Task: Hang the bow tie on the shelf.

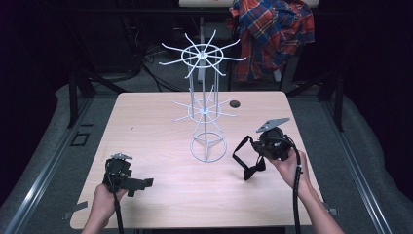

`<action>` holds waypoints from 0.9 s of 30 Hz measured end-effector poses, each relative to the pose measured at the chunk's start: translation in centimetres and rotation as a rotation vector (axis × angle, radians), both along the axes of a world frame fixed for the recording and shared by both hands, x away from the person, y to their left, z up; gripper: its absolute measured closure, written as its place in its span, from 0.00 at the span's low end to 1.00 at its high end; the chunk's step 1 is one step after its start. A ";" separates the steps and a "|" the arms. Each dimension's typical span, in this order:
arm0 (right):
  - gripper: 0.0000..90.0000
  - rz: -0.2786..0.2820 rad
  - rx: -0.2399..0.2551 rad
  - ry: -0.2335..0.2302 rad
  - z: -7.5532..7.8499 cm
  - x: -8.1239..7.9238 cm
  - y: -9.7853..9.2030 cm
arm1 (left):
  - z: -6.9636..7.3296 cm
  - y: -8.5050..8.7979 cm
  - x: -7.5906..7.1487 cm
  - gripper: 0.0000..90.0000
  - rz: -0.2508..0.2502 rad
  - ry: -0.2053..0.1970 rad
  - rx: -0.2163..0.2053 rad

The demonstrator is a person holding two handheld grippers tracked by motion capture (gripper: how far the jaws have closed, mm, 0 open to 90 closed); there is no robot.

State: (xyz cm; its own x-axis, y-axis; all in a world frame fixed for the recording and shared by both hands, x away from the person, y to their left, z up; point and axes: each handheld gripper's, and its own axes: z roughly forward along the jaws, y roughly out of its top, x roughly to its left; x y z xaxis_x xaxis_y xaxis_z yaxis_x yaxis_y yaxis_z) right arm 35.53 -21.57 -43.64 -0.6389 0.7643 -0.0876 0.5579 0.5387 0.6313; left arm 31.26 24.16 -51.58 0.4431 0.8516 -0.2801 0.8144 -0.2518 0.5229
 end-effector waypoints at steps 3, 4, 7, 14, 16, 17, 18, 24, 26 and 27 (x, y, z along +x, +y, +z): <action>0.97 -0.004 -0.001 -0.004 0.2 0.1 0.1 | 0.0 0.0 0.0 0.00 -0.004 0.002 0.002; 0.97 -0.004 -0.001 -0.006 0.3 0.1 0.1 | 0.0 -0.1 0.0 0.00 -0.005 0.002 0.004; 0.97 -0.001 -0.007 -0.017 0.6 0.1 0.3 | 0.0 -0.1 0.0 0.00 -0.007 0.001 0.004; 0.97 -0.002 -0.035 -0.054 1.1 0.2 0.7 | -0.1 -0.1 0.0 0.00 -0.006 0.001 0.002; 0.97 -0.001 -0.030 -0.061 1.3 0.3 0.8 | -0.1 -0.1 0.0 0.00 -0.005 0.003 0.002; 0.97 0.001 -0.029 -0.062 1.4 0.3 0.9 | -0.1 -0.1 0.0 0.00 -0.005 0.004 0.002; 0.97 0.003 -0.031 -0.064 1.5 0.4 0.9 | -0.1 -0.2 0.0 0.00 -0.005 0.004 0.002; 0.97 0.011 -0.030 -0.077 2.0 0.6 1.3 | -0.1 -0.2 0.0 0.00 -0.007 0.003 -0.001; 0.97 0.016 -0.032 -0.076 2.1 0.7 1.4 | -0.1 -0.2 0.0 0.00 -0.009 0.003 -0.001; 0.97 0.015 -0.028 -0.080 2.2 0.8 1.5 | -0.1 -0.2 0.0 0.00 -0.009 0.003 -0.001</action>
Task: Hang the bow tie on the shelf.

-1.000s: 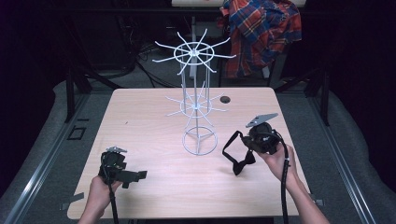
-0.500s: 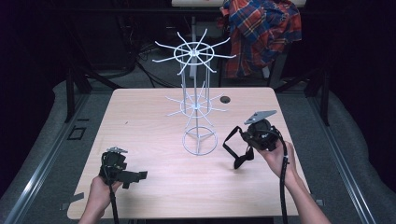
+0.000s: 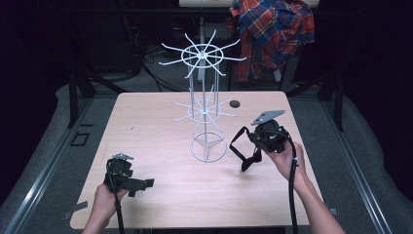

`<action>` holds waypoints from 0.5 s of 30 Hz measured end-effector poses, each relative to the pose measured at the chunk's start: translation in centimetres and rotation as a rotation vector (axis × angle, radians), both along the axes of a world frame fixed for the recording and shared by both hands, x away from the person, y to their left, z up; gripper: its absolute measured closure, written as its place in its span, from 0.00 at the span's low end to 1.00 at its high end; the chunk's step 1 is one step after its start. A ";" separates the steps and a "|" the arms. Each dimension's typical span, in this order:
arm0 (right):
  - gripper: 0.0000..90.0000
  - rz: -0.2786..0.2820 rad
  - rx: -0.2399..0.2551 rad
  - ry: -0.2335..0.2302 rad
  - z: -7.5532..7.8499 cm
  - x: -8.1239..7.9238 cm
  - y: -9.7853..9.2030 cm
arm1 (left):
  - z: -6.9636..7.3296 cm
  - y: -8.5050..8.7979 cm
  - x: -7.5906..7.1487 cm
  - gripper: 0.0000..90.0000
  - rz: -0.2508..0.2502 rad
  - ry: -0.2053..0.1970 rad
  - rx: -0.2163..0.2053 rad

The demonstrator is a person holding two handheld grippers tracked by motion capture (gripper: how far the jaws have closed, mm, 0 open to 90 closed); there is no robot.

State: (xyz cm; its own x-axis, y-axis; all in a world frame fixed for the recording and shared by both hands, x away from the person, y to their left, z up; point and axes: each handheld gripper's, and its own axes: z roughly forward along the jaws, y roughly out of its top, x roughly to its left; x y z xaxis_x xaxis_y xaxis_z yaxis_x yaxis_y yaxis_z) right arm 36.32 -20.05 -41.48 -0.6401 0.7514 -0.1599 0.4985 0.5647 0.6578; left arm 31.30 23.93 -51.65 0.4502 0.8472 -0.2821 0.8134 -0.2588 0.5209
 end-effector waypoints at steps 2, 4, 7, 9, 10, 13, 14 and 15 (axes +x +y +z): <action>0.97 0.003 -0.003 -0.001 0.1 0.1 0.2 | 0.0 0.0 0.0 0.00 0.000 0.000 0.000; 0.97 0.007 -0.005 0.001 0.3 0.2 0.3 | 0.0 0.0 0.0 0.00 -0.001 0.001 0.000; 0.97 0.006 -0.004 -0.007 0.5 0.3 0.4 | 0.0 0.0 0.0 0.00 -0.002 0.002 0.000; 0.97 0.008 -0.005 -0.007 0.7 0.4 0.5 | 0.0 0.0 0.0 0.00 -0.002 0.001 -0.001; 0.97 0.010 -0.004 -0.010 0.8 0.4 0.5 | 0.0 0.0 0.0 0.00 0.000 0.001 -0.001; 0.97 0.011 0.003 -0.017 1.0 0.5 0.6 | 0.0 0.0 0.0 0.00 0.000 0.001 0.000; 0.97 0.013 0.002 -0.019 1.1 0.5 0.6 | 0.0 0.0 0.0 0.00 -0.001 0.002 0.000; 0.97 0.013 0.001 -0.020 1.3 0.5 0.7 | 0.0 -0.1 0.0 0.00 -0.002 0.003 0.003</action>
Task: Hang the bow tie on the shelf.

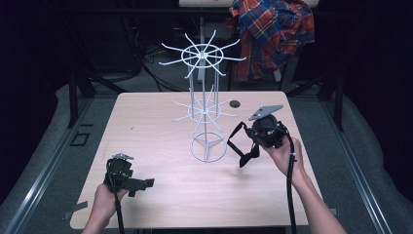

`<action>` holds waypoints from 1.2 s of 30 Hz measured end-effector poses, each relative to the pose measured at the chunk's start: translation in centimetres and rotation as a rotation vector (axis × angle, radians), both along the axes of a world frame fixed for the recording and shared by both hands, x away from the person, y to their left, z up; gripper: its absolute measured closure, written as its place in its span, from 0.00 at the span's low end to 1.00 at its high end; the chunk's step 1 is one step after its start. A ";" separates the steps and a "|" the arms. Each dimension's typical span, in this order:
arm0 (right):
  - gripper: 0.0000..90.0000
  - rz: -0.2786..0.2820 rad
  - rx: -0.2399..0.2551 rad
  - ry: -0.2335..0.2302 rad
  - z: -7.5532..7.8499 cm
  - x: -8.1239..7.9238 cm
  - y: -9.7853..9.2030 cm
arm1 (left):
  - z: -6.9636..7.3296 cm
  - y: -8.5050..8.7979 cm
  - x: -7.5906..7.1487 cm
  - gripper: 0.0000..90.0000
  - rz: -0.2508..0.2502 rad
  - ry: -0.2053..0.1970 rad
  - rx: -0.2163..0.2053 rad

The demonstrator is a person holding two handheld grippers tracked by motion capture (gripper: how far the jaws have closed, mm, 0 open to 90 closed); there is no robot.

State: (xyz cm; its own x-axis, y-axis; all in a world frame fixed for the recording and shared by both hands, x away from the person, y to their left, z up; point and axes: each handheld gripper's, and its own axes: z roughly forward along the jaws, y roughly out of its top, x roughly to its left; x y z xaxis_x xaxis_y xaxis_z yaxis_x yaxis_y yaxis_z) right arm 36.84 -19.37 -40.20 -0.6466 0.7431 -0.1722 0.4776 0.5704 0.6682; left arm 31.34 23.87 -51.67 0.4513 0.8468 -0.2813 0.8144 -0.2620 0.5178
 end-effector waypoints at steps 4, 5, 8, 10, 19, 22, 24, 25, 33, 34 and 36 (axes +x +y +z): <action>0.97 0.002 -0.001 -0.018 0.5 0.0 0.1 | 0.0 0.0 0.1 0.00 0.000 -0.001 0.001; 0.97 0.005 -0.001 -0.020 0.7 0.0 0.0 | 0.0 -0.1 0.1 0.00 -0.001 -0.003 -0.002; 0.97 0.014 0.001 -0.029 1.1 0.0 0.1 | 0.0 -0.4 0.2 0.00 -0.011 0.000 0.002; 0.97 0.018 -0.003 -0.037 1.3 -0.1 0.2 | -0.1 -0.4 0.3 0.00 -0.015 0.001 0.004; 0.97 0.036 -0.001 -0.068 2.3 0.0 0.7 | 0.0 -0.2 0.2 0.00 -0.014 0.002 0.000; 0.97 0.040 -0.002 -0.072 2.6 0.2 0.9 | -0.1 -0.2 0.1 0.00 -0.015 0.001 0.001; 0.97 0.033 -0.003 -0.079 2.7 0.3 0.9 | -0.1 -0.1 0.1 0.00 -0.012 0.001 -0.001; 0.97 0.031 -0.002 -0.078 2.7 0.5 0.9 | -0.1 -0.1 0.1 0.00 -0.012 0.001 -0.002; 0.96 0.004 0.016 -0.065 2.1 1.9 0.8 | -0.1 -0.3 0.1 0.00 -0.019 0.002 -0.005; 0.97 -0.001 0.017 -0.063 2.0 2.1 0.7 | -0.1 -0.3 0.1 0.00 -0.019 0.002 -0.005; 0.96 -0.006 0.022 -0.057 1.8 2.4 0.7 | -0.1 -0.2 0.1 0.00 -0.020 0.002 -0.005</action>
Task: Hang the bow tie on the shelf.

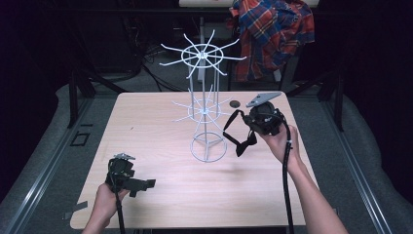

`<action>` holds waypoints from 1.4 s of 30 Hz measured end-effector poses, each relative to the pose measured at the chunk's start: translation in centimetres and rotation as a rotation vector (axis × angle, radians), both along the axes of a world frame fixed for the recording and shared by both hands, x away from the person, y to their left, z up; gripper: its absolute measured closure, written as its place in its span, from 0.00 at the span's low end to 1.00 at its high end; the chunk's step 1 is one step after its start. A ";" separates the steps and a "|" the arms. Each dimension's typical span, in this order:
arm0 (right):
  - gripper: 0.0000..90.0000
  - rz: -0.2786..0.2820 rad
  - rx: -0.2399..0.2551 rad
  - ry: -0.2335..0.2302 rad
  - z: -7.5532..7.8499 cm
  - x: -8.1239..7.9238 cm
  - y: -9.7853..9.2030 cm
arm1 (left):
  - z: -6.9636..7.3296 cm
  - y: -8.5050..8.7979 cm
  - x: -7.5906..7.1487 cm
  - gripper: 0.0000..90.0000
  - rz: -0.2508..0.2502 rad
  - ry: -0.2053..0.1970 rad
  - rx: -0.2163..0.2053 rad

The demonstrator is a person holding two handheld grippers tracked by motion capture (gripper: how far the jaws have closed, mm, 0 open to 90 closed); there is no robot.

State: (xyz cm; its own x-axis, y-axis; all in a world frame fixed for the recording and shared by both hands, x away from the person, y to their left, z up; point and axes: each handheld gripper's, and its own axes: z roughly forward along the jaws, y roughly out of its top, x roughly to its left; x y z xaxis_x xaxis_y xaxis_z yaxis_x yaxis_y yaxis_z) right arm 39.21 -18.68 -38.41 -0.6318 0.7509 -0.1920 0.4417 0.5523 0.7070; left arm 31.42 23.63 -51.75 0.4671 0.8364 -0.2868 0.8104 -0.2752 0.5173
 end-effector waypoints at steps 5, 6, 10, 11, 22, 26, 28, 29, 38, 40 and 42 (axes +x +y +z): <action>0.96 -0.003 0.001 0.013 -0.5 0.6 0.2 | 0.0 0.0 0.0 0.00 0.001 0.000 -0.001; 0.96 -0.003 0.001 0.018 -0.6 0.8 0.2 | 0.0 0.0 0.0 0.00 0.001 0.000 0.000; 0.96 -0.003 0.003 0.028 -0.9 1.0 0.5 | 0.0 0.0 0.0 0.00 0.002 0.000 0.001; 0.96 -0.001 0.000 0.033 -1.0 1.0 0.6 | 0.0 0.0 0.0 0.00 0.002 0.000 0.000; 0.96 0.011 0.008 0.048 -1.8 1.3 1.5 | 0.0 0.0 0.0 0.00 0.002 -0.002 0.003; 0.96 0.018 0.002 0.056 -2.0 1.4 1.9 | 0.0 0.0 0.0 0.00 0.003 -0.002 0.002; 0.96 0.020 0.001 0.060 -2.2 1.5 2.1 | 0.0 0.0 0.0 0.00 0.004 -0.003 0.002; 0.96 0.022 0.000 0.062 -2.3 1.5 2.2 | 0.0 0.0 0.0 0.00 0.003 -0.002 0.002; 0.96 0.027 -0.006 0.071 -2.7 1.8 2.7 | 0.0 0.1 0.0 0.00 0.003 0.000 0.001; 0.96 0.026 -0.007 0.074 -2.8 1.8 2.7 | 0.0 0.1 0.0 0.00 0.003 0.001 0.002; 0.96 0.027 -0.004 0.072 -2.8 1.8 2.8 | 0.0 0.1 0.0 0.00 0.004 0.000 0.001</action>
State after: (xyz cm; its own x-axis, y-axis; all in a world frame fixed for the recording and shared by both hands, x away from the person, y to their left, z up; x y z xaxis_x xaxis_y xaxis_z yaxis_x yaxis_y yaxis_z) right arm 41.05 -15.90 -41.16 -0.6643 0.7327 -0.1481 0.4761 0.5674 0.6718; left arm 31.41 23.70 -51.75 0.4641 0.8384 -0.2860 0.8113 -0.2728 0.5170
